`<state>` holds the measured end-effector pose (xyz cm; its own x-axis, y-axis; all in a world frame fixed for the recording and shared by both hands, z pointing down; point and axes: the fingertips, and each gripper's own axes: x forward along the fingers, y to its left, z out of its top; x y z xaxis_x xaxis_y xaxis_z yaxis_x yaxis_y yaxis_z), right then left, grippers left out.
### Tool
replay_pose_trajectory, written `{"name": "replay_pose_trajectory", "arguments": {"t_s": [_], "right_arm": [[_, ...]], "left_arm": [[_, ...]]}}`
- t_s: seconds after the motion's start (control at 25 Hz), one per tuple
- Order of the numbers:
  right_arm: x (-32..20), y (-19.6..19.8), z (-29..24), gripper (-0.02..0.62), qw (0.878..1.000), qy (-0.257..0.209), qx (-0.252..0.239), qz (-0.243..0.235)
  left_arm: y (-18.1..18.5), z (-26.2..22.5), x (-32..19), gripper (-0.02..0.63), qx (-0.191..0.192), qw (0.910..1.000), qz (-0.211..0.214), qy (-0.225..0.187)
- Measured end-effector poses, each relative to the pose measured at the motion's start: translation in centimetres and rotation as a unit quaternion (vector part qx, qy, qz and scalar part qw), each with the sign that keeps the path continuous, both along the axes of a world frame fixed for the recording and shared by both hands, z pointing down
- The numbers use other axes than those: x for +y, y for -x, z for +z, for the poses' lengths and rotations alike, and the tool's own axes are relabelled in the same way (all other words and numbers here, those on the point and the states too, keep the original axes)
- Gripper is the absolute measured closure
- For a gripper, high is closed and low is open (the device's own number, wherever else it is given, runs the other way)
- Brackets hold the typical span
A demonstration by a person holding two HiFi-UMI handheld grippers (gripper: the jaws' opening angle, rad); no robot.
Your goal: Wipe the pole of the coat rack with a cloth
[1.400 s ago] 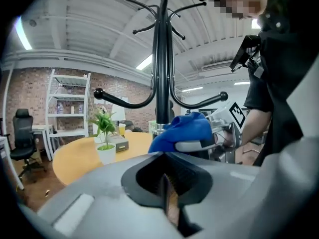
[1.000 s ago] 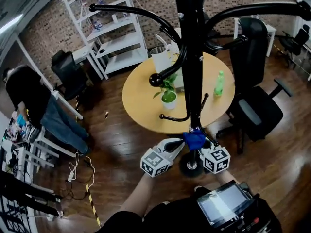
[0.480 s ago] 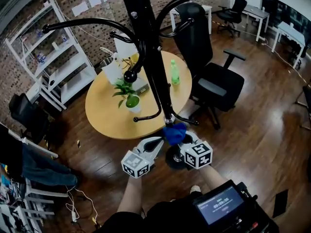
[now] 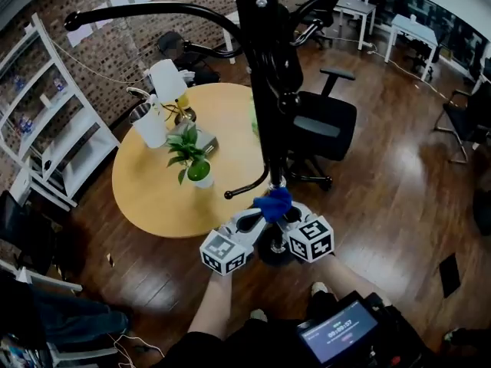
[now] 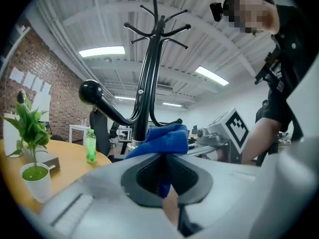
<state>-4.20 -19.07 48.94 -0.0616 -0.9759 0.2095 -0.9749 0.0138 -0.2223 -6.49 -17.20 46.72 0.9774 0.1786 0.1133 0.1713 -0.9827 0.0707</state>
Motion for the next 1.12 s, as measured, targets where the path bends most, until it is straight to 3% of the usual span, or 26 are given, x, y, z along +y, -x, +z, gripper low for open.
{"name": "replay_pose_trajectory", "arguments": {"t_s": [0.12, 0.24, 0.36, 0.56, 0.76, 0.92, 1.12], "right_arm": [[0.3, 0.4, -0.2, 0.541, 0.999, 0.002, 0.006, 0.038], [1.0, 1.1, -0.3, 0.543, 0.998, 0.012, 0.02, 0.054], [1.3, 1.2, -0.9, 0.543, 0.997, 0.015, 0.031, 0.066], [0.1, 0.1, -1.7, 0.543, 0.997, -0.007, 0.043, 0.057], [-0.8, -1.4, -0.4, 0.542, 0.997, -0.044, 0.024, 0.065], [-0.6, -1.7, 0.9, 0.543, 0.992, -0.099, 0.017, 0.074], [-0.9, -2.4, 7.2, 0.543, 0.987, -0.137, 0.027, 0.074]], "left_arm": [[0.2, -0.8, -0.7, 0.601, 0.013, 0.9991, 0.036, 0.017], [-0.1, -1.0, -0.8, 0.601, 0.005, 0.9988, 0.049, 0.009], [-0.5, -1.4, -0.6, 0.601, -0.004, 0.9989, 0.046, 0.001], [-1.7, -2.3, -1.7, 0.601, 0.019, 0.9996, 0.019, -0.001], [-3.3, -1.3, -2.5, 0.601, 0.038, 0.9979, 0.025, -0.047], [-3.8, 0.0, -2.1, 0.601, 0.067, 0.9944, 0.039, -0.072], [-4.7, 6.4, -2.0, 0.601, 0.063, 0.9882, 0.038, -0.135]]}}
